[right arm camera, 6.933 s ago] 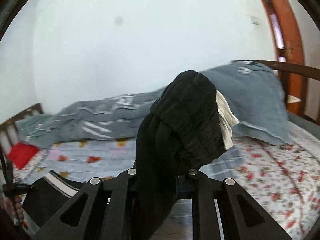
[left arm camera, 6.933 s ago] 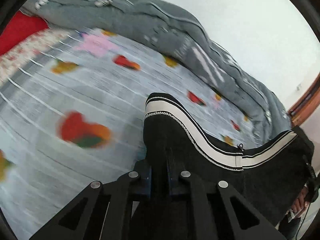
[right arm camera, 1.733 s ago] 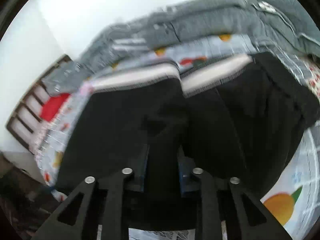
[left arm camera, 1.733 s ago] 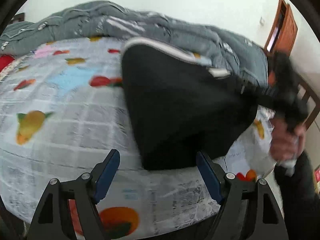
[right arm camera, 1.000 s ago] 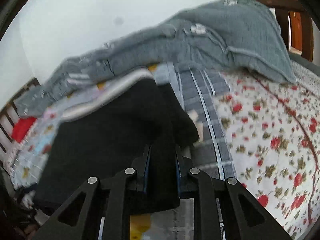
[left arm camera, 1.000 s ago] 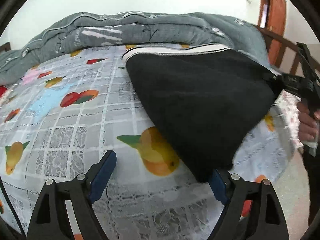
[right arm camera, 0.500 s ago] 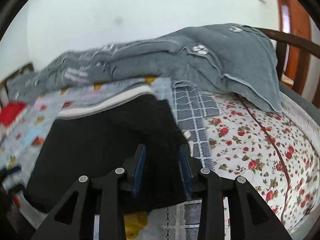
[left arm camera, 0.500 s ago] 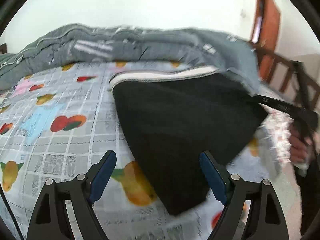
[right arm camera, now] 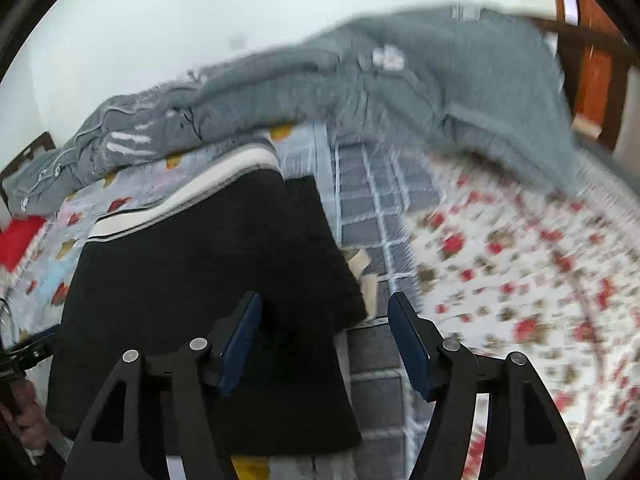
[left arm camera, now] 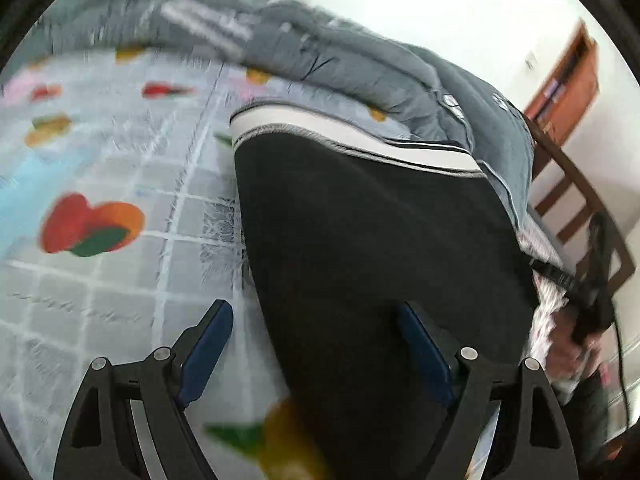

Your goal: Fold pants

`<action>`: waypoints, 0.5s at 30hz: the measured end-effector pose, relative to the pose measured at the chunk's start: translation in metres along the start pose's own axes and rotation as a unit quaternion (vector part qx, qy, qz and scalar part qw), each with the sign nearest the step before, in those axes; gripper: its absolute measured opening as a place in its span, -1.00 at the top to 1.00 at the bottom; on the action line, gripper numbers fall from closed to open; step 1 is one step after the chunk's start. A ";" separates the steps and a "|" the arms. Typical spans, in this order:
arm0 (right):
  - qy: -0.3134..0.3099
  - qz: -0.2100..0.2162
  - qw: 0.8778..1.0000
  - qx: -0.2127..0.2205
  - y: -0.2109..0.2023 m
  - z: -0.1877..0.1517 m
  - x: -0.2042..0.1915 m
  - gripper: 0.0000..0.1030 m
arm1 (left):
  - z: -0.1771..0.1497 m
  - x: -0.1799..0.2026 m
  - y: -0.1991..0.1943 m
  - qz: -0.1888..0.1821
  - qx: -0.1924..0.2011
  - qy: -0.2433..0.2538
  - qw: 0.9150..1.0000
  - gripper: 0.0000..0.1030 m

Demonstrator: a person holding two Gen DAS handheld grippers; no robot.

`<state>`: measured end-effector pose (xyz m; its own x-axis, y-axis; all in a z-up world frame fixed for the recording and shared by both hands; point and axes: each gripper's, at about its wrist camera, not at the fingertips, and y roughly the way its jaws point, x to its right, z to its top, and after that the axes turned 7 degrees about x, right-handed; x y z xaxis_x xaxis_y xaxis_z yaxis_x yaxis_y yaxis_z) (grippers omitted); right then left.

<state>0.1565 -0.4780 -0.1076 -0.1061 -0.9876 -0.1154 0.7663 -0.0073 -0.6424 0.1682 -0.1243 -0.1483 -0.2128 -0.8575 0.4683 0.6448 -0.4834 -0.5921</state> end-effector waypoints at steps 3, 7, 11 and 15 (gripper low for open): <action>0.045 0.043 0.998 -0.020 0.021 -0.005 0.007 -0.43 | 0.012 -0.009 0.013 -0.014 0.001 -0.026 1.000 -0.27; 0.040 0.027 0.999 -0.015 0.019 -0.009 -0.004 -0.32 | 0.029 -0.024 0.025 -0.055 -0.022 -0.061 0.996 0.67; 0.045 0.029 0.998 -0.020 0.008 -0.011 -0.023 -0.20 | 0.049 -0.043 0.004 -0.059 -0.003 -0.041 0.997 0.76; 0.032 0.056 0.998 -0.022 -0.002 -0.024 -0.066 -0.17 | 0.062 -0.082 -0.032 -0.031 0.011 -0.018 0.999 0.76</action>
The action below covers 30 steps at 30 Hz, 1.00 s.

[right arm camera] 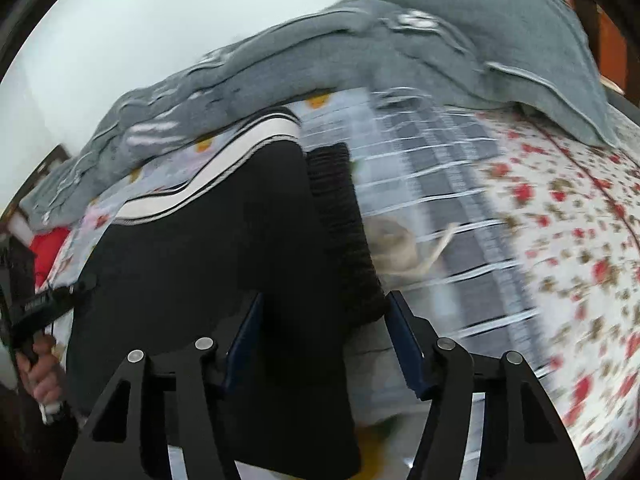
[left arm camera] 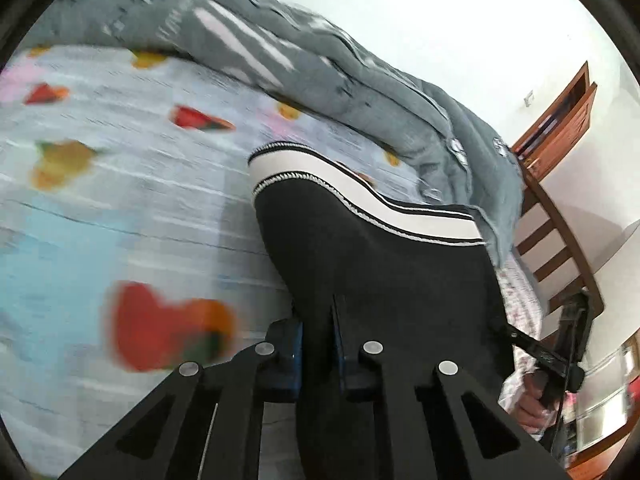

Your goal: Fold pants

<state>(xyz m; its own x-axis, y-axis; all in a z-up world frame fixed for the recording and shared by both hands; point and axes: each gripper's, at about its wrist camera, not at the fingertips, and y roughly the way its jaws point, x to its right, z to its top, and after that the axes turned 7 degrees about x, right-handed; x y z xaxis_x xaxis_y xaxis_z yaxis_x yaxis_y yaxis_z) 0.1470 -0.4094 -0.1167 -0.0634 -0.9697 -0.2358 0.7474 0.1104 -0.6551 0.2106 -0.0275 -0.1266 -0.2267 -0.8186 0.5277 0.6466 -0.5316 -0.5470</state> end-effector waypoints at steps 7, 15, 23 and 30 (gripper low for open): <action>-0.038 0.074 0.996 -0.015 0.029 -0.020 -0.102 -0.13 | 0.017 -0.072 -0.054 0.113 0.017 0.019 0.993 0.62; -0.066 0.031 0.995 0.062 0.010 0.000 -0.138 -0.15 | 0.013 -0.104 -0.071 0.114 0.032 -0.008 0.993 -0.06; -0.090 0.050 0.993 -0.056 0.105 0.049 -0.173 0.41 | 0.015 -0.096 -0.082 0.122 0.047 0.012 0.991 -0.06; -0.138 0.101 0.984 0.051 0.034 0.052 -0.171 0.81 | 0.016 -0.087 -0.091 0.115 0.069 0.047 0.990 -0.08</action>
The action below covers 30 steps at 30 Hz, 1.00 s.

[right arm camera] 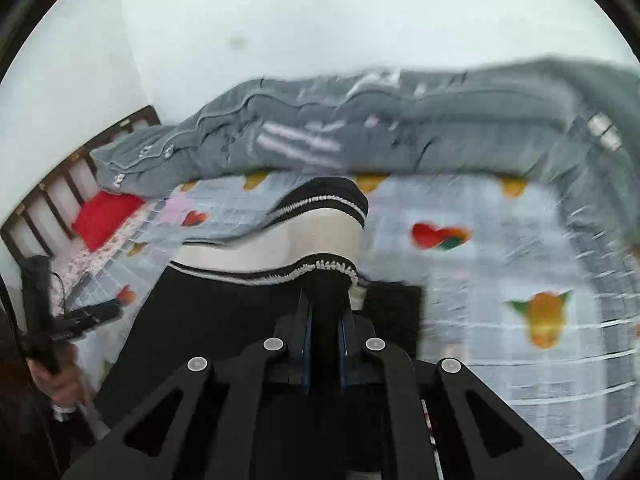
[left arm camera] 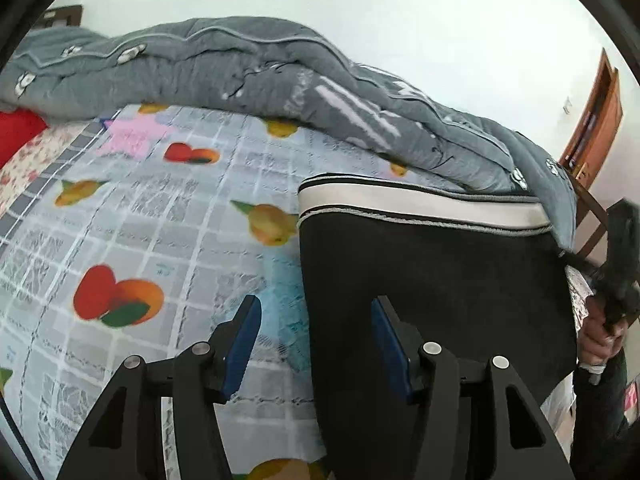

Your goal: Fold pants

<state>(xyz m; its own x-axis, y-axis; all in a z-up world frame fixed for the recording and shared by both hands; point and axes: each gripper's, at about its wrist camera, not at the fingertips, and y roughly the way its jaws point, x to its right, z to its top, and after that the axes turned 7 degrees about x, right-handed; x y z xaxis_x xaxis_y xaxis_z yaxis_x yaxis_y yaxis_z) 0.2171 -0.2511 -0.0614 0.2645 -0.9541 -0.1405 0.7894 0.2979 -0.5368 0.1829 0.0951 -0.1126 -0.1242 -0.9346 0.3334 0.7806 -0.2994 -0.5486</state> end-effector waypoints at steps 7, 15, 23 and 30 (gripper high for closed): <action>0.025 -0.059 0.996 -0.064 0.039 -0.029 0.043 0.60 | 0.010 0.040 0.019 0.003 0.004 0.036 0.999 -0.09; -0.007 -0.059 0.998 -0.005 0.022 0.021 0.011 0.59 | 0.042 0.083 0.062 0.022 0.017 0.090 0.996 -0.09; -0.033 -0.071 0.996 -0.042 0.094 -0.005 0.018 0.52 | 0.035 0.077 0.130 0.063 -0.028 0.110 0.992 -0.20; -0.043 -0.087 0.995 -0.040 0.106 0.001 0.020 0.52 | 0.047 0.081 0.151 0.064 -0.027 0.127 0.989 -0.23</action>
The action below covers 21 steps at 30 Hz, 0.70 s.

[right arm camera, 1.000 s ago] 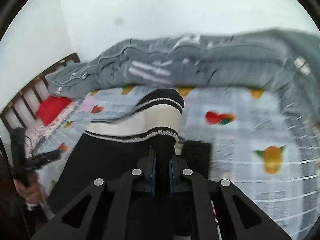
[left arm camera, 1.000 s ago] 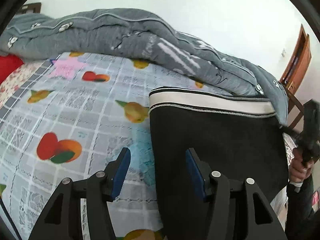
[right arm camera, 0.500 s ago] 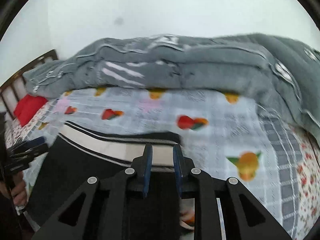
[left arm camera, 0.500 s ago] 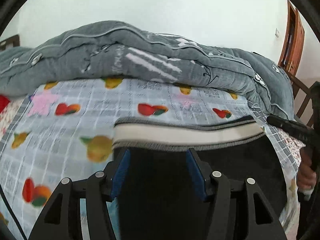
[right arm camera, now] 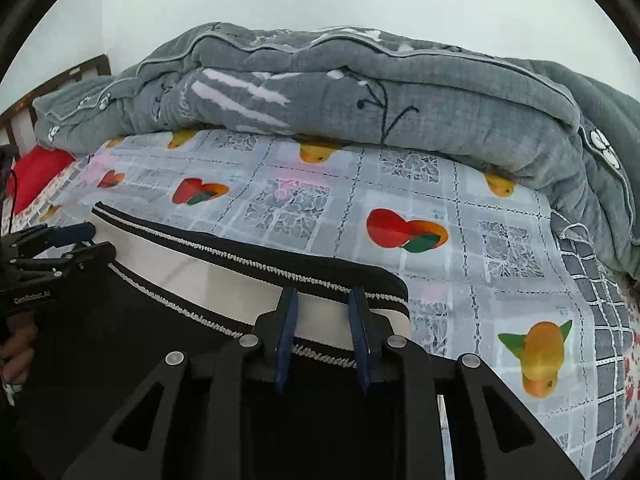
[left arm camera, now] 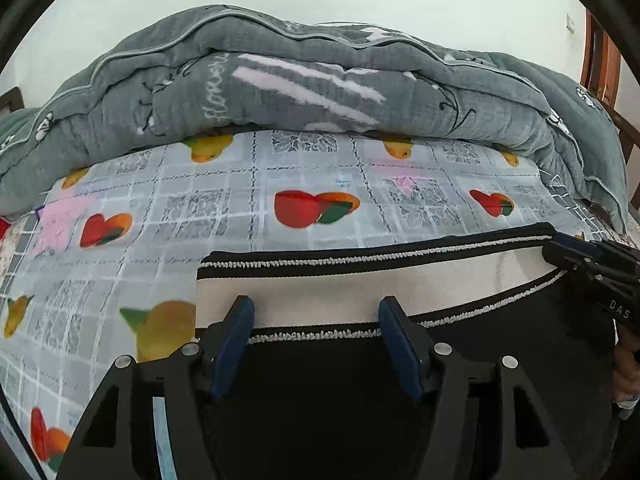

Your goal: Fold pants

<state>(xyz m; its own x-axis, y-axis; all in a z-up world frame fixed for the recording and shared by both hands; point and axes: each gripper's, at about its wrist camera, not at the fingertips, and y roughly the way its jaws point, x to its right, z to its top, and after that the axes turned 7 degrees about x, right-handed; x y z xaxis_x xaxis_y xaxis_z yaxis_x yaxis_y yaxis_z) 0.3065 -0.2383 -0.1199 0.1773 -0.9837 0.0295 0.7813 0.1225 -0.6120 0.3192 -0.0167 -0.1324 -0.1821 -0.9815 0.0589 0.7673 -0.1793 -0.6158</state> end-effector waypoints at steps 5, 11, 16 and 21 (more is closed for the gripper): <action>0.002 -0.006 1.000 0.004 0.012 0.005 0.005 0.52 | 0.007 0.004 0.012 0.010 0.003 0.011 1.000 -0.24; -0.002 -0.010 1.000 0.006 0.021 0.012 0.005 0.51 | 0.013 0.002 0.022 0.019 0.007 0.012 1.000 -0.25; -0.016 -0.014 1.000 0.010 0.028 0.016 0.002 0.48 | 0.016 0.002 0.027 0.024 0.007 0.010 1.000 -0.26; -0.001 -0.001 1.000 0.013 0.032 0.017 0.009 0.47 | 0.019 0.000 0.032 0.019 0.008 0.002 1.000 -0.28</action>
<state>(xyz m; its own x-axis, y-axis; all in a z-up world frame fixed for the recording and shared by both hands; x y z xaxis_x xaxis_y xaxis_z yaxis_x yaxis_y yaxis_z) 0.3435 -0.2405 -0.1256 0.1769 -0.9837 0.0316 0.7972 0.1244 -0.5908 0.3550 -0.0234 -0.1372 -0.1559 -0.9873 0.0323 0.7835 -0.1435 -0.6046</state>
